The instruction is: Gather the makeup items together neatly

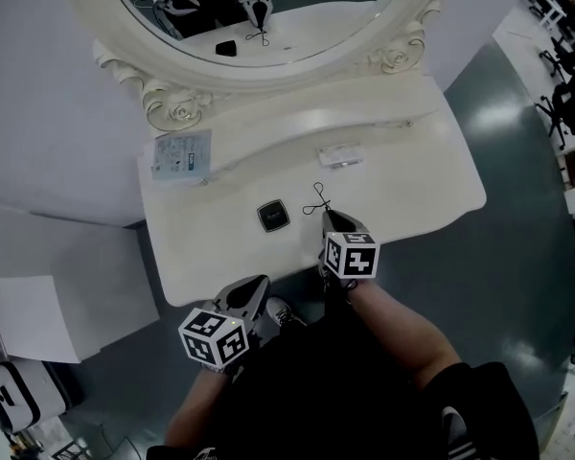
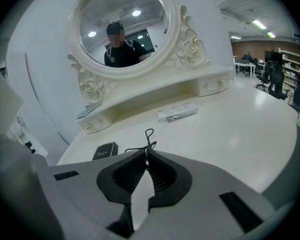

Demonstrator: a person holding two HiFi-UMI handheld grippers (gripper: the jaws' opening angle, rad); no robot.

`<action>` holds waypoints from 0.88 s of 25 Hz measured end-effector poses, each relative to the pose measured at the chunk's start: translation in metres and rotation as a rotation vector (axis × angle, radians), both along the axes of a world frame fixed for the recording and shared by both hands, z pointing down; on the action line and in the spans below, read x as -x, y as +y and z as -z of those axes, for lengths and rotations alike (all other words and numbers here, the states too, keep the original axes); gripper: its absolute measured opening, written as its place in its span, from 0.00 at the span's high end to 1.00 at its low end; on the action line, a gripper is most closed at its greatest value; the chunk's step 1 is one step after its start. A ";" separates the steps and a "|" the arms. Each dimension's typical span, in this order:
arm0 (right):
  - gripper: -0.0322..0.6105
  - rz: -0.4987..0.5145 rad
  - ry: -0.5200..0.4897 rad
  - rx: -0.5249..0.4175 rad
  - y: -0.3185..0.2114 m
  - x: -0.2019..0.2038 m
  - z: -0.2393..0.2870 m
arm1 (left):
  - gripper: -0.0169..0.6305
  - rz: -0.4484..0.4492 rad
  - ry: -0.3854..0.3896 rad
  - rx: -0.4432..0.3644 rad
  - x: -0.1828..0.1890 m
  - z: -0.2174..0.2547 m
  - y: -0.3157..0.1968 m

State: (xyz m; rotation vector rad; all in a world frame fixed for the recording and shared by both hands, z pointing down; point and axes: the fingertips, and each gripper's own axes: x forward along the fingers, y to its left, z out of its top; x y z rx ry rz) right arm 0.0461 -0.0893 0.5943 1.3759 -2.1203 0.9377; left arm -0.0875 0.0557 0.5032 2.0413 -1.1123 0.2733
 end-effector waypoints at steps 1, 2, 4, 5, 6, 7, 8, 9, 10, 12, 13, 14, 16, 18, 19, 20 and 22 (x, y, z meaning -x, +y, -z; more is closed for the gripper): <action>0.88 -0.008 -0.001 -0.003 0.001 0.003 -0.001 | 0.96 -0.002 -0.002 0.001 0.003 -0.001 0.003; 0.88 -0.014 -0.001 -0.006 0.001 0.006 -0.001 | 0.96 -0.004 -0.004 0.002 0.006 -0.001 0.007; 0.88 -0.022 0.002 -0.013 0.001 0.011 -0.002 | 0.96 -0.008 -0.007 0.002 0.011 -0.001 0.013; 0.88 -0.023 0.007 -0.016 0.001 0.012 -0.003 | 0.96 -0.008 -0.009 0.002 0.014 -0.001 0.015; 0.88 -0.022 0.014 -0.019 0.001 0.014 -0.003 | 0.96 -0.007 -0.009 0.002 0.017 -0.001 0.018; 0.88 -0.020 0.021 -0.021 0.000 0.015 -0.004 | 0.96 -0.006 -0.010 0.001 0.020 -0.001 0.020; 0.88 -0.017 0.028 -0.023 0.000 0.016 -0.005 | 0.96 -0.004 -0.010 0.000 0.022 -0.001 0.022; 0.88 -0.014 0.034 -0.025 0.000 0.016 -0.006 | 0.96 -0.002 -0.011 0.000 0.025 -0.001 0.024; 0.88 -0.013 0.041 -0.026 -0.001 0.017 -0.007 | 0.96 0.001 -0.012 0.000 0.028 -0.001 0.026; 0.88 -0.013 0.051 -0.025 -0.002 0.017 -0.009 | 0.96 0.008 -0.013 0.001 0.033 -0.001 0.028; 0.88 -0.013 0.054 -0.023 -0.002 0.017 -0.009 | 0.96 0.011 -0.013 0.001 0.035 -0.001 0.029; 0.88 -0.013 0.058 -0.021 -0.002 0.017 -0.010 | 0.96 0.013 -0.013 0.001 0.037 -0.001 0.030; 0.88 -0.013 0.064 -0.015 -0.001 0.018 -0.012 | 0.96 0.014 -0.013 -0.001 0.039 -0.001 0.031; 0.88 -0.012 0.066 -0.010 0.000 0.018 -0.014 | 0.96 0.016 -0.012 -0.003 0.040 -0.001 0.031; 0.88 -0.011 0.067 -0.009 0.001 0.019 -0.015 | 0.96 0.018 -0.012 -0.003 0.041 -0.001 0.031; 0.88 -0.010 0.067 -0.007 0.002 0.019 -0.016 | 0.96 0.019 -0.011 -0.003 0.041 -0.001 0.031; 0.88 -0.010 0.067 -0.006 0.002 0.019 -0.017 | 0.96 0.020 -0.010 -0.002 0.041 -0.001 0.031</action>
